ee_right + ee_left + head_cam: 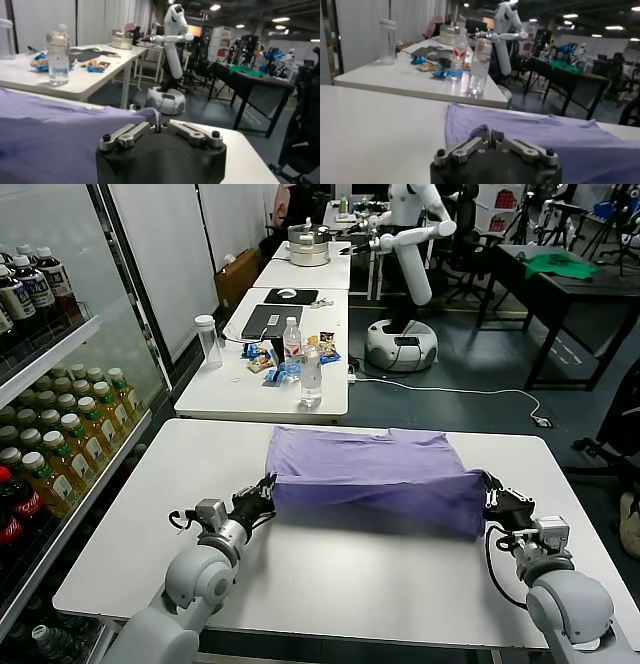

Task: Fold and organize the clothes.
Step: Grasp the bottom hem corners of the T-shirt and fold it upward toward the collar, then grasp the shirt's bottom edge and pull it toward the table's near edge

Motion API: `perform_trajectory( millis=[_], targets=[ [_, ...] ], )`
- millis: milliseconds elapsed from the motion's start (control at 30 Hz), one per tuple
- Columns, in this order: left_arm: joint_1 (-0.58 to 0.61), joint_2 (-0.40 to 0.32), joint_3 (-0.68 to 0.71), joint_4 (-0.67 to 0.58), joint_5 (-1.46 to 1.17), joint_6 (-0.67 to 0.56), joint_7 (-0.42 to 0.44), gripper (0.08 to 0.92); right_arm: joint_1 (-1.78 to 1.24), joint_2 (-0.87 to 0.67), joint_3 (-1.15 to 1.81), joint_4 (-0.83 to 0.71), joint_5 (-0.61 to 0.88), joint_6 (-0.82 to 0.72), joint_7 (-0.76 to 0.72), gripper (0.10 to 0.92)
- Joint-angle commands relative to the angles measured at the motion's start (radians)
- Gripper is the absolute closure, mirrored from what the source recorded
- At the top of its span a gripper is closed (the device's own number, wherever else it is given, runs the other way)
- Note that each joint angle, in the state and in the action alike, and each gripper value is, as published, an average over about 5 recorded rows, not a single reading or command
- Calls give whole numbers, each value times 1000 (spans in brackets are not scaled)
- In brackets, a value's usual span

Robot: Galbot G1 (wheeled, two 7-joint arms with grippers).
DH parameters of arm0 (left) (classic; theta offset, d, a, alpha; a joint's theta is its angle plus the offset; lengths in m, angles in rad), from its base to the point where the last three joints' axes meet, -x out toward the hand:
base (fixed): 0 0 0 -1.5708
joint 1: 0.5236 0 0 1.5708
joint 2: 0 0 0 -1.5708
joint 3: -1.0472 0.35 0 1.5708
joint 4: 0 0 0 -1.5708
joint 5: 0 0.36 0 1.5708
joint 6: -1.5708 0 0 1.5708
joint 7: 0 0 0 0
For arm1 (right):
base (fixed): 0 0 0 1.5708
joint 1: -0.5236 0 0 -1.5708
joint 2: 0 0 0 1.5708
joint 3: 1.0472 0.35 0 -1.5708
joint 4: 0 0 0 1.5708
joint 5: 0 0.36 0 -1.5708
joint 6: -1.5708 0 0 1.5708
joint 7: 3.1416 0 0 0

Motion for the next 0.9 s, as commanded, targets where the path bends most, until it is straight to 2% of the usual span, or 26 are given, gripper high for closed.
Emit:
perform_trajectory(
  millis=[33,267,467,633,767,900],
  targets=[
    [-34,-18,15,55,30,-2,0,699,62,3,-70,-85,-123,8,-33,825],
    [28,-19,-1,-1,62,-9,-5,500,-20,29,-35,-17,-138,49,-25,619],
    [57,-29,5,2,80,-12,-8,327,-74,38,13,16,-105,55,48,446],
    [32,-57,25,46,108,-10,-16,202,-133,54,43,48,-22,-49,68,307],
    [8,-74,39,95,138,-9,-29,179,-160,71,34,29,23,-143,76,226],
    [-6,-81,51,135,189,-6,-44,177,-151,95,14,-20,73,-163,94,205]
  ],
)
